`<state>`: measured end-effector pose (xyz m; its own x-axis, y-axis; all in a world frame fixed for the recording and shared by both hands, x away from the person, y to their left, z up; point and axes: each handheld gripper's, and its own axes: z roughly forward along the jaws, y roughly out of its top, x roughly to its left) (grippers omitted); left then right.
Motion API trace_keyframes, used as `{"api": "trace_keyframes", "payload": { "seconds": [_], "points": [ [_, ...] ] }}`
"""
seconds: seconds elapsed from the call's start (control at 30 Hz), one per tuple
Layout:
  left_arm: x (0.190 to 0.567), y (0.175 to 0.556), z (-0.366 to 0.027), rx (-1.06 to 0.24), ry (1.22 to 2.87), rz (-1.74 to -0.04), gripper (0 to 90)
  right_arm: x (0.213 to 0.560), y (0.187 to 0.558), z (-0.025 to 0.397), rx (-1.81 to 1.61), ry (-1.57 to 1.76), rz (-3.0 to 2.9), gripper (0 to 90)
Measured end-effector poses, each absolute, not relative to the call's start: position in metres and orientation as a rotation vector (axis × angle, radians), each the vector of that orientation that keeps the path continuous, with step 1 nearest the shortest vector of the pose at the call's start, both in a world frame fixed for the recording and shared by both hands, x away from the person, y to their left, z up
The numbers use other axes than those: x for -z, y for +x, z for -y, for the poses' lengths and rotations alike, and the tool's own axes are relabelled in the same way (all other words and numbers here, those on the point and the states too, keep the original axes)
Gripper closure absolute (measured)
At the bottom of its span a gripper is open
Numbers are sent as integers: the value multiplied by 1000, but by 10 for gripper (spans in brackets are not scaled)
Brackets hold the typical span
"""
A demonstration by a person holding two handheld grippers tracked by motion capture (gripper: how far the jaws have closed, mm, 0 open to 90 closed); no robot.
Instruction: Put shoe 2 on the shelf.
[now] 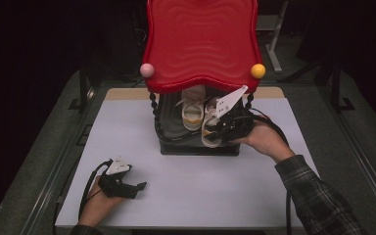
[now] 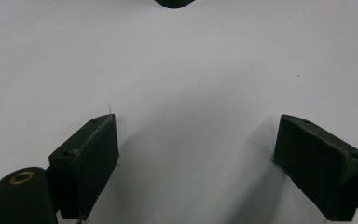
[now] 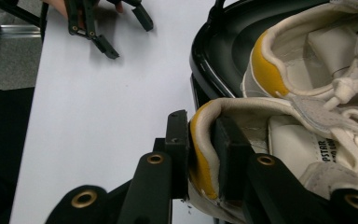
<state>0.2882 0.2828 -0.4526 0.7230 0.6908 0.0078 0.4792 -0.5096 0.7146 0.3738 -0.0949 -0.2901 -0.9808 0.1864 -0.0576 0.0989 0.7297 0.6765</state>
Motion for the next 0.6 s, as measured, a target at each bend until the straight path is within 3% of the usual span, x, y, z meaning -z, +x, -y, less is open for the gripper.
{"api": "trace_keyframes", "payload": {
  "seconds": [0.4, 0.6],
  "points": [
    [453, 288, -283, -382, 2209, -882, 128, 298, 385, 98, -1085, 258, -2766, 751],
    [452, 288, -283, -382, 2209, -882, 129, 293, 379, 100, -1109, 292, -2710, 633]
  ]
}}
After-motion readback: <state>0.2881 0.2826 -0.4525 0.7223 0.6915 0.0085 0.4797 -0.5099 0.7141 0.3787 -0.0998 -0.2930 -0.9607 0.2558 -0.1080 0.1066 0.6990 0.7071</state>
